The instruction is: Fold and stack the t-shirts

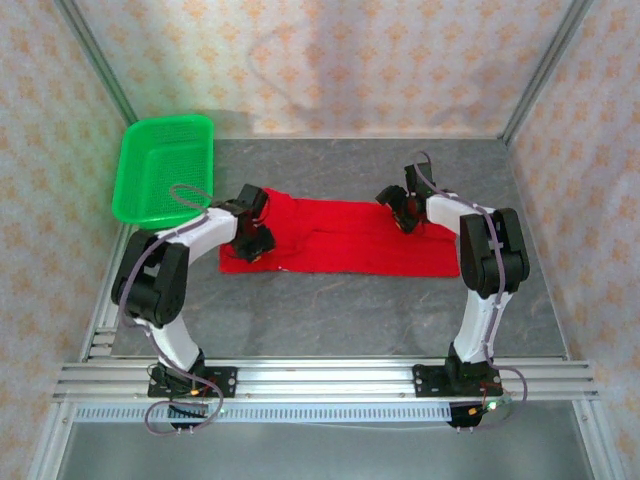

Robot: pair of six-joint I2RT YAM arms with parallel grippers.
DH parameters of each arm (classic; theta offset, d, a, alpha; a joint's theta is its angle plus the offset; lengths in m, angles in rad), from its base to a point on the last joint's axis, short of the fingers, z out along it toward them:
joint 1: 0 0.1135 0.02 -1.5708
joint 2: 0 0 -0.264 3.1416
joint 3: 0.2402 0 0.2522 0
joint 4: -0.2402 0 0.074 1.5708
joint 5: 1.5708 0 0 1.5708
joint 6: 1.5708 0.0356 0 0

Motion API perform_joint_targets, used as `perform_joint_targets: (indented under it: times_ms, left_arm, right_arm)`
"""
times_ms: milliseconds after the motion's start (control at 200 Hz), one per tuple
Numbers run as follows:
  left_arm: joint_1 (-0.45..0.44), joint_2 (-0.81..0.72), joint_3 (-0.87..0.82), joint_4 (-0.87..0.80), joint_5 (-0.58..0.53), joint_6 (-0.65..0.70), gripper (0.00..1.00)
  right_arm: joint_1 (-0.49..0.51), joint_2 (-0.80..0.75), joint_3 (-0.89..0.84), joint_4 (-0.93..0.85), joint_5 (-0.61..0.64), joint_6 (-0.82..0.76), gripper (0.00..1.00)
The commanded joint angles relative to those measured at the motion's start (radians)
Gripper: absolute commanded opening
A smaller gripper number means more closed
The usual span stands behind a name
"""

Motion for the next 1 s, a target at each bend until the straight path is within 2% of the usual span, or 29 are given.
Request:
perform_joint_targets:
  times_ms: [0,110,200,405,580,711,831,991]
  left_arm:
    - [0.002,-0.094,-0.037,0.046,-0.006,-0.01,0.35]
    - [0.009,-0.13,-0.015,0.081,-0.02,-0.059,0.36]
    - [0.012,-0.096,0.062,0.082,-0.04,-0.097,0.37]
    - [0.013,0.128,0.32,0.022,-0.101,-0.091,0.36]
    - [0.019,0.275,0.431,-0.001,-0.135,-0.07,0.35]
    - [0.019,0.314,0.426,-0.013,-0.121,-0.067,0.34]
    - [0.02,0.298,0.368,-0.008,-0.129,-0.059,0.34]
    - [0.017,0.265,0.288,0.002,-0.078,-0.037,0.35]
  right_arm:
    - [-0.015,0.071,-0.028,-0.124,0.132,-0.008,0.82]
    - [-0.015,0.068,-0.03,-0.125,0.134,-0.006,0.82]
    - [-0.015,0.069,-0.035,-0.122,0.134,-0.008,0.82]
    - [-0.015,0.069,-0.037,-0.119,0.131,-0.004,0.82]
    - [-0.016,0.069,-0.041,-0.123,0.131,-0.009,0.82]
    - [-0.015,0.072,-0.039,-0.121,0.132,-0.011,0.82]
    - [-0.015,0.076,-0.033,-0.121,0.129,-0.01,0.82]
    - [-0.015,0.079,-0.03,-0.124,0.134,-0.012,0.82]
